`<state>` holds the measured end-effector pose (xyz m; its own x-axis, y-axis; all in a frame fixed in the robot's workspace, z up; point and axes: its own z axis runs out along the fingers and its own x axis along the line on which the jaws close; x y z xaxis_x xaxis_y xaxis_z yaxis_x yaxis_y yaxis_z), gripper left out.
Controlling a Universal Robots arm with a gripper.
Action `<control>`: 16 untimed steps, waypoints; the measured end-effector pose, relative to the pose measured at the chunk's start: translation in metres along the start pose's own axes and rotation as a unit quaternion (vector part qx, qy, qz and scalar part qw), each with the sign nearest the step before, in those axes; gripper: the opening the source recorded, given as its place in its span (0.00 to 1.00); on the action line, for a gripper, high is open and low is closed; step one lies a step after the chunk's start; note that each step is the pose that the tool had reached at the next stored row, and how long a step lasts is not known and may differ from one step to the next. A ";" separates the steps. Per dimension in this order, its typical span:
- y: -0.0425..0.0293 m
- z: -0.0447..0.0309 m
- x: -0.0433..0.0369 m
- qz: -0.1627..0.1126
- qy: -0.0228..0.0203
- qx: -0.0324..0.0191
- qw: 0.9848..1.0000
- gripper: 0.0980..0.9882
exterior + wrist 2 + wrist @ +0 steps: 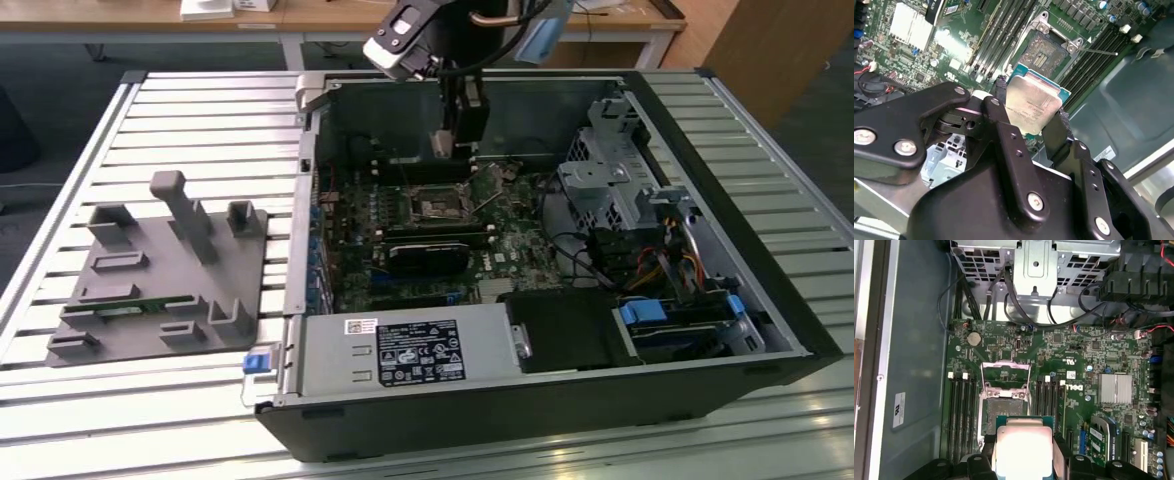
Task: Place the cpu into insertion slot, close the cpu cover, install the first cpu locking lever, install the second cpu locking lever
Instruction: 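Place the cpu into insertion slot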
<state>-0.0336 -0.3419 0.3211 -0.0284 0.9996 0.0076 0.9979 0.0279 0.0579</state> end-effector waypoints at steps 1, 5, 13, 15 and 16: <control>-0.0001 0.0018 0.0000 0.000 0.000 0.001 1.000 0.49; -0.0005 0.0090 0.0004 0.000 0.000 0.002 1.000 0.49; -0.0013 0.0235 0.0010 0.000 0.000 0.002 1.000 0.49; -0.0016 0.0269 0.0010 0.000 0.000 0.003 1.000 0.49; -0.0016 0.0280 0.0010 0.000 0.000 0.003 1.000 0.49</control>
<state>-0.0336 -0.3407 0.2930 -0.0287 0.9996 0.0076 0.9982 0.0283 0.0522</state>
